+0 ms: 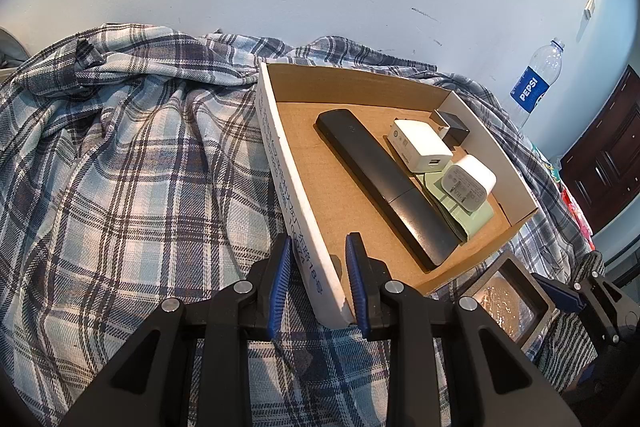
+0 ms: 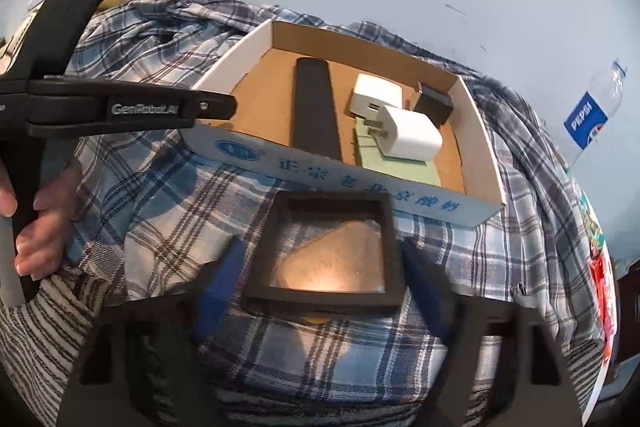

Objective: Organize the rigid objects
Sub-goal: 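Lift the black frame with the right gripper and carry it over the box, then lower the black frame onto the remote and open the right gripper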

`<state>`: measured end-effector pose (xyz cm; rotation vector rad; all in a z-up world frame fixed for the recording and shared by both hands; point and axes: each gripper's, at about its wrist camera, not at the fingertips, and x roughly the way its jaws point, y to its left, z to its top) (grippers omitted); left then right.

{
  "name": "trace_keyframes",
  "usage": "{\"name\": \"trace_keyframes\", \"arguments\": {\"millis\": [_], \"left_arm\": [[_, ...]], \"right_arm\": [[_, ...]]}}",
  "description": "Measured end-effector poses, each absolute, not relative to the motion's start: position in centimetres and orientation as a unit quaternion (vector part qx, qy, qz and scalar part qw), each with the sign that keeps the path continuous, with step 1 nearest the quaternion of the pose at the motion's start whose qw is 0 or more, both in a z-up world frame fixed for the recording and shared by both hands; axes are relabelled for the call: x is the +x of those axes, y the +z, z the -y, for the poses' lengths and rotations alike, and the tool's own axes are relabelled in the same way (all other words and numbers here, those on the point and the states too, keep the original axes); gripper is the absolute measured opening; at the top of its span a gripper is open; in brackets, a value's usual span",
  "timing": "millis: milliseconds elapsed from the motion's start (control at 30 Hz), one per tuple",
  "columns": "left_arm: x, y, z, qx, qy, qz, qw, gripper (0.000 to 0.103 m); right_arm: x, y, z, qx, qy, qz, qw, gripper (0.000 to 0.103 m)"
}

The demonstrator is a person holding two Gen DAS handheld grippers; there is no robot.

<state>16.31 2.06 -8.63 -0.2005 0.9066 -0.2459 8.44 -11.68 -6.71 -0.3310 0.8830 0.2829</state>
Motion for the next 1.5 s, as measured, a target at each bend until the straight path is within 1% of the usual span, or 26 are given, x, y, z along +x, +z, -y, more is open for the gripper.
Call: {"name": "trace_keyframes", "arguments": {"millis": [100,367,567,800,933,1067,1200,1367,1500], "left_arm": [[16.3,-8.6,-2.0,-0.096,-0.118,-0.436,0.887,0.028],[16.3,-8.6,-2.0,-0.096,-0.118,-0.436,0.887,0.028],[16.3,-8.6,-2.1,-0.096,-0.118,-0.436,0.887,0.028],[16.3,-8.6,-2.1,-0.096,-0.118,-0.436,0.887,0.028],[16.3,-8.6,-2.0,-0.097,-0.118,-0.436,0.887,0.028],[16.3,-8.6,-2.0,-0.097,-0.119,-0.436,0.887,0.028],[16.3,-8.6,-2.1,-0.097,-0.118,-0.436,0.887,0.028],[16.3,-8.6,-2.0,-0.097,-0.118,-0.436,0.887,0.028],[16.3,-8.6,-2.0,-0.097,-0.118,-0.436,0.887,0.028]], "right_arm": [[8.2,-6.3,12.5,-0.142,0.143,-0.423,0.883,0.069],[7.0,-4.6,14.1,-0.151,0.135,-0.404,0.892,0.069],[6.7,-2.1,15.7,-0.131,0.13,-0.381,0.906,0.069],[8.6,1.2,14.8,-0.124,0.13,-0.339,0.924,0.069],[10.9,2.2,13.5,-0.114,0.139,-0.335,0.925,0.069],[13.5,1.9,12.2,-0.089,0.155,-0.351,0.919,0.069],[16.2,0.2,11.3,-0.071,0.161,-0.38,0.908,0.069],[18.4,-2.4,10.9,-0.067,0.152,-0.41,0.897,0.069],[19.4,-3.5,10.8,-0.071,0.151,-0.422,0.891,0.069]]}}
